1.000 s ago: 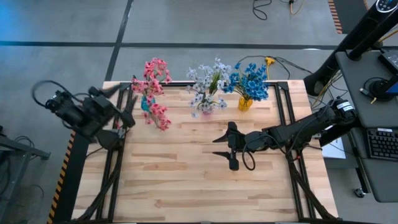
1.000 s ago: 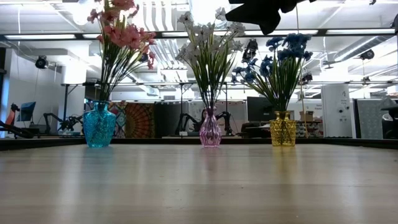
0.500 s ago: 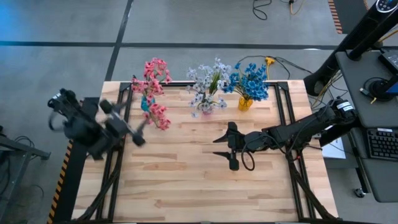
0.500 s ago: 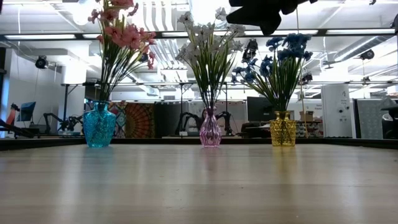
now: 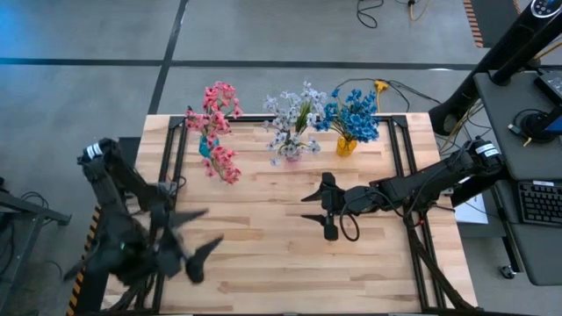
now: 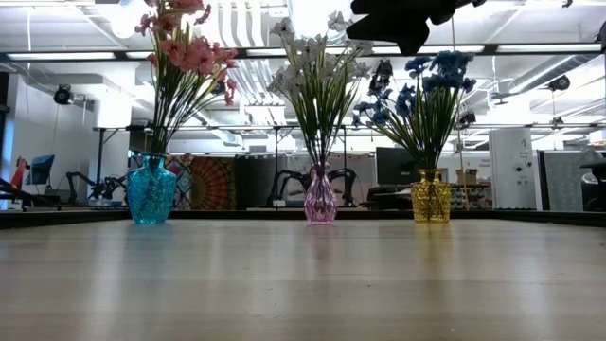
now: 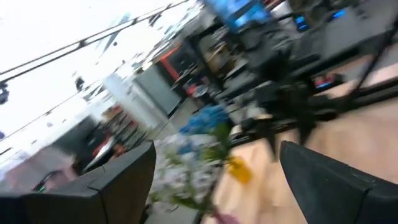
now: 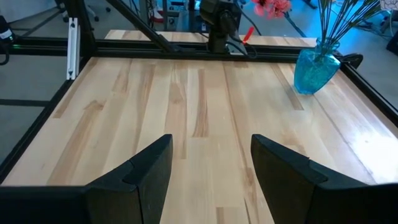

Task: Sort flowers into vase by color
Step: Put the pink flowers into the blue vase

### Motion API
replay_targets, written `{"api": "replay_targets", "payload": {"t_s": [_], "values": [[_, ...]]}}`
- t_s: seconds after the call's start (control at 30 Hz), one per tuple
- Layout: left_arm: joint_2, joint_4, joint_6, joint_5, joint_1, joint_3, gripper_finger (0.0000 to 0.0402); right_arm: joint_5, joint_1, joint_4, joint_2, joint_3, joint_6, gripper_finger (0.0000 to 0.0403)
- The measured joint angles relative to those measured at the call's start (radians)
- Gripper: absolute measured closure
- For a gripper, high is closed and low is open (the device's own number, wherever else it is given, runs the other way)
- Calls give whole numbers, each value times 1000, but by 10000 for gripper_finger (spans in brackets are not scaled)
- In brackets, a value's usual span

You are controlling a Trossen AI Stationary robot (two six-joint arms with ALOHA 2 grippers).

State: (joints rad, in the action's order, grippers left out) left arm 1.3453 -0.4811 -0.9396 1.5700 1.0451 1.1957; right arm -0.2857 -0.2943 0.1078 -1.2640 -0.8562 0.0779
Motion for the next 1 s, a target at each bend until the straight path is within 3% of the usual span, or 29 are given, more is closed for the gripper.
{"api": "replay_targets", "payload": {"t_s": [0.33,0.5,0.57,0.67,0.8,0.9,1.0], "values": [[102,3,459,-2,133,-148,79,28,0,0,0,0,9,193],[142,8,602,-68,106,-226,81,60,0,-4,0,0,23,193],[142,1,645,-197,40,-246,85,61,0,-4,0,0,24,193],[144,24,670,-530,-87,-278,93,61,0,-9,0,0,27,193],[141,111,735,-709,-203,-286,108,61,0,-60,0,0,36,193],[137,183,792,-698,-241,-293,126,60,0,-93,0,0,35,193],[137,371,969,-587,-268,-301,147,58,0,-96,0,0,35,193]]}}
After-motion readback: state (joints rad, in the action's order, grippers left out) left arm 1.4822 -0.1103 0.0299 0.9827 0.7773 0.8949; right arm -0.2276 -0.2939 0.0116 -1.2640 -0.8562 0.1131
